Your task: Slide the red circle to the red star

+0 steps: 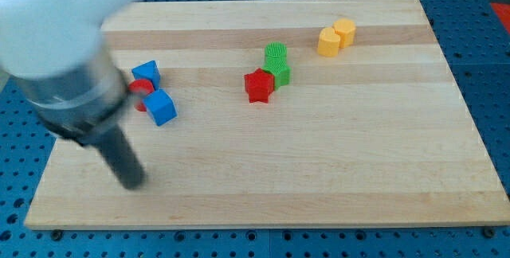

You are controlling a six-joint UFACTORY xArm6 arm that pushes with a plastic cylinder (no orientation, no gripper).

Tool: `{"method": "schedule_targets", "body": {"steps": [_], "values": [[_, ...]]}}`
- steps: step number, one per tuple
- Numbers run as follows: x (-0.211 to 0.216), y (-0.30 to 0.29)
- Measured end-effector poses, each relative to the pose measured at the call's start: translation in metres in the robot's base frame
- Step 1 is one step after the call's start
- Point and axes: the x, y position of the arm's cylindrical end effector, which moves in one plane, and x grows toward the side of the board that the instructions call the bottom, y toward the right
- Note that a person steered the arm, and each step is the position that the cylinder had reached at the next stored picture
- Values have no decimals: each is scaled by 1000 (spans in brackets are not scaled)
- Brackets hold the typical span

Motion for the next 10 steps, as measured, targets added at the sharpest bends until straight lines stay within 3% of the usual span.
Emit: {"method": "schedule_targets", "body": {"steps": [1,3,10], "values": [[-31,-44],[-107,-14],[-156,99]]}}
